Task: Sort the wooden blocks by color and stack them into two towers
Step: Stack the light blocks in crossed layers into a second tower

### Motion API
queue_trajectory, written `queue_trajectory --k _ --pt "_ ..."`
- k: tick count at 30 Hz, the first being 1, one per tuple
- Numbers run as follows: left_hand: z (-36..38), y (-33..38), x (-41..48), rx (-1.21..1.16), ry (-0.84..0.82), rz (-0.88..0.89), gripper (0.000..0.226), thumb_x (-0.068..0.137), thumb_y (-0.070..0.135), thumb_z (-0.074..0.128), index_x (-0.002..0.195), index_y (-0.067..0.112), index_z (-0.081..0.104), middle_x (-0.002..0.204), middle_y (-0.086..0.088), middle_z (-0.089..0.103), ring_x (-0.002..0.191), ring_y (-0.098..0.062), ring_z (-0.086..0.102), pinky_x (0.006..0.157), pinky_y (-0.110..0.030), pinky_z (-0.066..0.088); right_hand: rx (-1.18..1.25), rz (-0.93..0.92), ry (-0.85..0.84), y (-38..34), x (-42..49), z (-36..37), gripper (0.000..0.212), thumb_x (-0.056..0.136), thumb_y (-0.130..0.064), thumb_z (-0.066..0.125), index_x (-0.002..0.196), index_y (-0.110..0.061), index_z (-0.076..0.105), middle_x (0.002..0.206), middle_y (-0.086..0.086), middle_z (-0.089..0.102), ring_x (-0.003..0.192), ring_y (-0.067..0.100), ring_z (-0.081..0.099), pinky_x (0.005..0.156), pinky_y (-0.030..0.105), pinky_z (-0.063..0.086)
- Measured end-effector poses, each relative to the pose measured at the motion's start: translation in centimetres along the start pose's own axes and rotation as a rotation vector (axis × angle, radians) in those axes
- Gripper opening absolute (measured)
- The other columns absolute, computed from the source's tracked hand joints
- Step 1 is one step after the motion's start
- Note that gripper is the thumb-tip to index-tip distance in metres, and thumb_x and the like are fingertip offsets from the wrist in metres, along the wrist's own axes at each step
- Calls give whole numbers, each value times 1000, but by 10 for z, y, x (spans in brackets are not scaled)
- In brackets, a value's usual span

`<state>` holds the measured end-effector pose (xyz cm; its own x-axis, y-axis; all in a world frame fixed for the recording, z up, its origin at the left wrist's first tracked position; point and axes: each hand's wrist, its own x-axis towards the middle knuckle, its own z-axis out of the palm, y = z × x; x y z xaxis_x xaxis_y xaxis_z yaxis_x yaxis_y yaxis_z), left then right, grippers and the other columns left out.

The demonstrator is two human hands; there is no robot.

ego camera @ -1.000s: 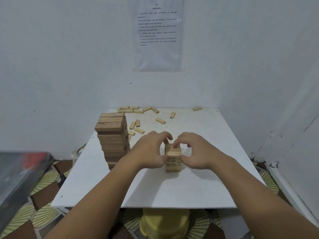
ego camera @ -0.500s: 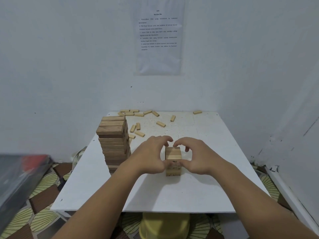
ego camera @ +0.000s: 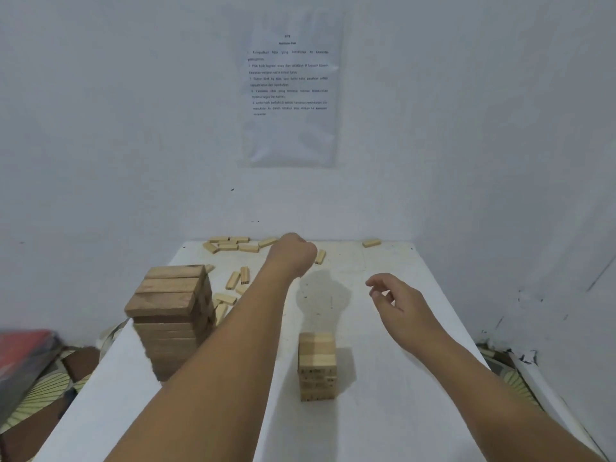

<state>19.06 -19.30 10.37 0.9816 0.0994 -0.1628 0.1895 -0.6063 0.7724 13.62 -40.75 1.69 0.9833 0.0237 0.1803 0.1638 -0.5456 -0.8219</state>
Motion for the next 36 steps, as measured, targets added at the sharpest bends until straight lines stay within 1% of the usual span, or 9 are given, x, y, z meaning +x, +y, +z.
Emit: queue_trajectory --k 3,5,8,12,15,18,23,30,36 --pt "9 7 29 218 -28 -46 17 88 4 46 74 13 42 64 -5 41 55 -17 36 49 -26 26 -30 21 -75 17 38 12 22 102 -21 55 112 -39 63 109 -15 63 89 9 57 74 25 50" --pt "17 4 52 340 -59 -55 21 91 6 48 73 14 40 63 -2 36 54 -15 34 47 -24 24 -87 24 -150 27 65 24 25 100 -27 57 118 -44 61 117 -19 59 107 8 54 90 29 47" --pt "28 -9 86 528 -125 -72 9 96 17 54 92 10 55 81 -1 53 74 -18 53 61 -27 41 -279 -26 -225 35 103 46 36 99 -35 53 134 -44 54 138 -20 52 131 12 42 109 42 37" --pt "38 -32 118 750 -198 -104 53 100 39 61 141 8 49 135 -9 58 124 -29 56 97 -37 47 -491 -76 -228 30 147 76 49 105 -35 47 153 -31 39 157 -14 35 143 21 27 111 46 27" --pt "45 -52 137 830 -130 -67 55 96 41 66 136 6 52 127 -10 60 122 -28 57 92 -34 47 -580 -63 -244 32 172 97 51 105 -38 43 155 -30 35 159 -12 31 143 23 27 110 48 26" --pt "44 -58 149 808 -78 14 34 94 32 68 119 10 59 103 -4 58 107 -21 62 77 -29 49 -624 -88 -246 38 180 110 37 105 -35 42 141 -32 50 154 -14 35 138 22 31 106 47 26" --pt "43 -57 149 525 -152 152 62 89 20 78 145 16 51 134 1 59 117 -18 58 93 -28 49 -544 -185 -171 57 174 101 39 106 -18 44 135 -35 63 145 -21 49 129 19 39 101 41 31" --pt "56 -55 156 405 -217 242 76 82 20 84 148 28 47 139 8 57 118 -16 60 104 -41 52 -440 -8 37 78 177 60 61 97 -16 57 156 -25 39 157 -2 41 144 25 31 117 45 28" --pt "66 -50 162 440 -233 290 74 82 26 86 147 29 52 143 9 56 124 -17 56 107 -43 50 -641 100 -23 98 207 38 45 100 -35 47 143 -26 44 146 0 43 135 26 40 109 44 34"
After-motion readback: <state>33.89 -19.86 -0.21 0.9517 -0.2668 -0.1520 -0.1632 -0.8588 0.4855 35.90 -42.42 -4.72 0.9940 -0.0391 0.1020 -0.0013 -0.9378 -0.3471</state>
